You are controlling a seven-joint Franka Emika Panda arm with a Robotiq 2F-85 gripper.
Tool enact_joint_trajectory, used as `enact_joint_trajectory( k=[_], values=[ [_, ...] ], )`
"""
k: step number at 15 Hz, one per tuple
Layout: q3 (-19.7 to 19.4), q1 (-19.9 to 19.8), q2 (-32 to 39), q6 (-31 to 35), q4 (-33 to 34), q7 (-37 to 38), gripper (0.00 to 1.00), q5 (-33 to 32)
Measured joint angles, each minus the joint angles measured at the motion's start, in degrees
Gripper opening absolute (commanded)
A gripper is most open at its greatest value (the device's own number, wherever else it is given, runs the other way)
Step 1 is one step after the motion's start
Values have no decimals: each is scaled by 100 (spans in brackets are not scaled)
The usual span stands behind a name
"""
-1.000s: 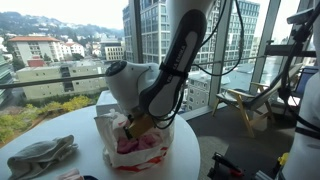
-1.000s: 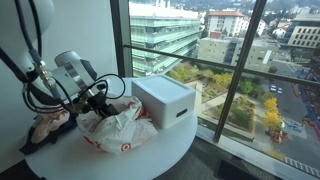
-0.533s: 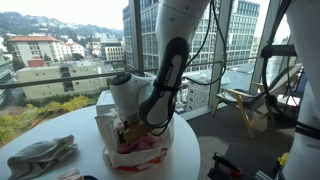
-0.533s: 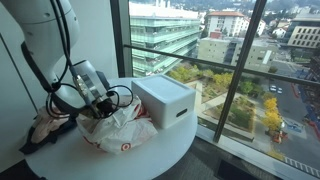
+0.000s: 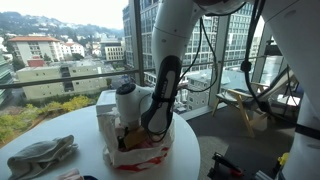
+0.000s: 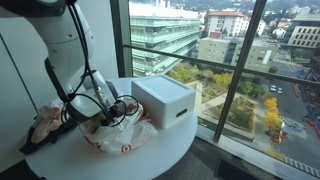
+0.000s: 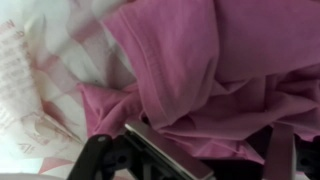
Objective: Pick up all the items from the plastic and put them on the table one by one
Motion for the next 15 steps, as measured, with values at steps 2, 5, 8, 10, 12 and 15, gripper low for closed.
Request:
enact_joint_trajectory(
  k=[2,5,8,10,12,15],
  values=[
    [-1,10,9,62,38,-1,43,-60],
    [-2,83,-27,79,61,-1,21,-146],
    [-182,349,-171,-18,58,188,1,-489],
    [-320,576,-408,-290,32,375,4,-699],
    [-347,753,-816,-809,-32,425,4,-760],
    [-286,1048,-1688,-1919,-175,427,4,-767]
  ],
)
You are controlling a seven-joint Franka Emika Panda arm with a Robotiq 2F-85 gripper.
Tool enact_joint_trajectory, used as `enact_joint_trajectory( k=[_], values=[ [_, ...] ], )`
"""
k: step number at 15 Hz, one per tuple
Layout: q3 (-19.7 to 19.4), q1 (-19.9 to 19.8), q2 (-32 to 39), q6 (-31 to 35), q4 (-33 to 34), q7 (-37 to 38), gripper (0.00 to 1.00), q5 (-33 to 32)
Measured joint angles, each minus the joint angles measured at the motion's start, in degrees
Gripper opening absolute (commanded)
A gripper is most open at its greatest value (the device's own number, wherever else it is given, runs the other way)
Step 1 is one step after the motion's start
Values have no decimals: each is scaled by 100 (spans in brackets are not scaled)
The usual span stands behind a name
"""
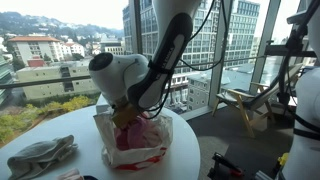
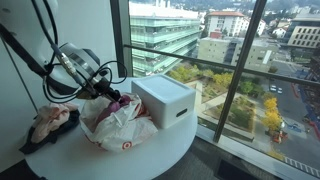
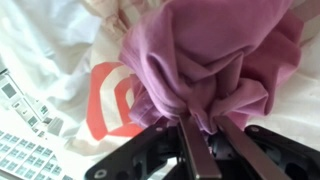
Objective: Pick up all the items from the plastic and put them on the table one by one
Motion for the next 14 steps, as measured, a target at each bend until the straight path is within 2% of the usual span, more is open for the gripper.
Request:
enact_joint_trajectory(
  k=[3,7,8,11,14],
  values=[
    [469,80,-887,-1293,-136,-40,4,75],
    [1359,143,-1881,-3206,-252,-1247,4,1693],
    [1563,195,-2102,-3670,-229,-1381,4,1903],
    [2186,383,-2729,-4610,-132,-1392,4,1754],
    [2800,654,-3254,-4887,4,-1409,4,1618]
  ],
)
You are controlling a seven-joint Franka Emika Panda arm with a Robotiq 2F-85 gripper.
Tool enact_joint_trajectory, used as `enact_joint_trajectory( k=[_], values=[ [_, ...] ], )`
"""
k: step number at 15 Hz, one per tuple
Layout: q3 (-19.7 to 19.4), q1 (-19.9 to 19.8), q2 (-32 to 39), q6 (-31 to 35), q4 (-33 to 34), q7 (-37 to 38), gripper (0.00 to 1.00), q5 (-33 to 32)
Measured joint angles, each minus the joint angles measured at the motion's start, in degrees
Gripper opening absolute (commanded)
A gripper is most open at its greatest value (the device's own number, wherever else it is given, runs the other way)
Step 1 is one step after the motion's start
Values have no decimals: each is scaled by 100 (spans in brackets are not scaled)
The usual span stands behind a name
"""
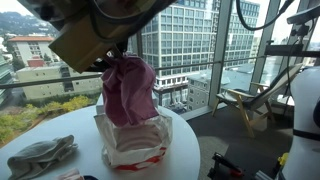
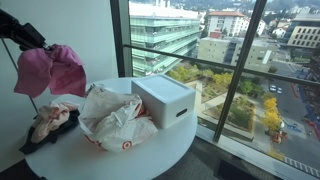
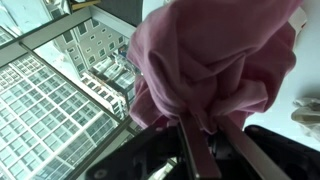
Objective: Pick up all the items from the plastic and put them on the table one by one
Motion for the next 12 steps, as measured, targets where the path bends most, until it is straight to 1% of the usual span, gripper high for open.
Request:
enact_joint_trajectory(
  k=[2,3,4,5,7,10,11,12],
  values=[
    [370,194,-171,44,144,-15,4,-83],
    [501,246,-177,225,179,-5,4,-197],
    [573,251,-140,547,165,27,4,-352],
    [561,249,-44,996,111,110,4,-562],
    [296,311,348,1994,-28,490,4,-1188],
    [-247,349,1244,3570,-132,1088,4,-1996],
    [-345,260,1584,4082,-149,1184,8,-2135],
    [-406,142,1898,4523,-169,1207,40,-2224]
  ],
)
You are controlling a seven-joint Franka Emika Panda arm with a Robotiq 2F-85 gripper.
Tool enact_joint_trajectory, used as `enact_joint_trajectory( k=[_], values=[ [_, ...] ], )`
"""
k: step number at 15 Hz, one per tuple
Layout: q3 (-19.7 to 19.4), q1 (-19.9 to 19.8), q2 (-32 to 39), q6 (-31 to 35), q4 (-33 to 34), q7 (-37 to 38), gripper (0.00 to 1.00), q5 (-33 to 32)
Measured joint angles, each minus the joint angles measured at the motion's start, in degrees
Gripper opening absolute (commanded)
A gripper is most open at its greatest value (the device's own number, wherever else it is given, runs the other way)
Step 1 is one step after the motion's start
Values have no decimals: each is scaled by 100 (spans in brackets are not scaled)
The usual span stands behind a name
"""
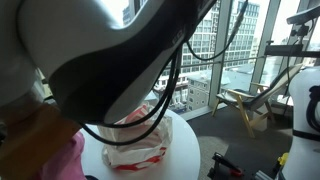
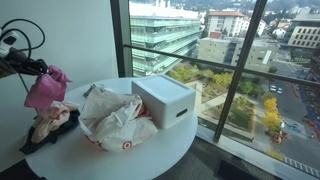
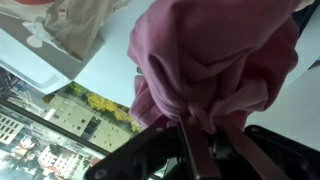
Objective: Pick up all the items from the plastic and put them on the table one by one
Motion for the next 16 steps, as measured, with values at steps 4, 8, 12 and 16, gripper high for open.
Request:
enact_joint_trajectory(
  k=[4,8,12,16],
  values=[
    [-347,-332,1294,1114,208,34,62,-669],
    [-395,-457,1623,1205,591,-244,93,-481],
    [-219,-420,1097,659,546,-764,100,534],
    [11,-234,177,-657,248,-1254,100,1949]
  ],
)
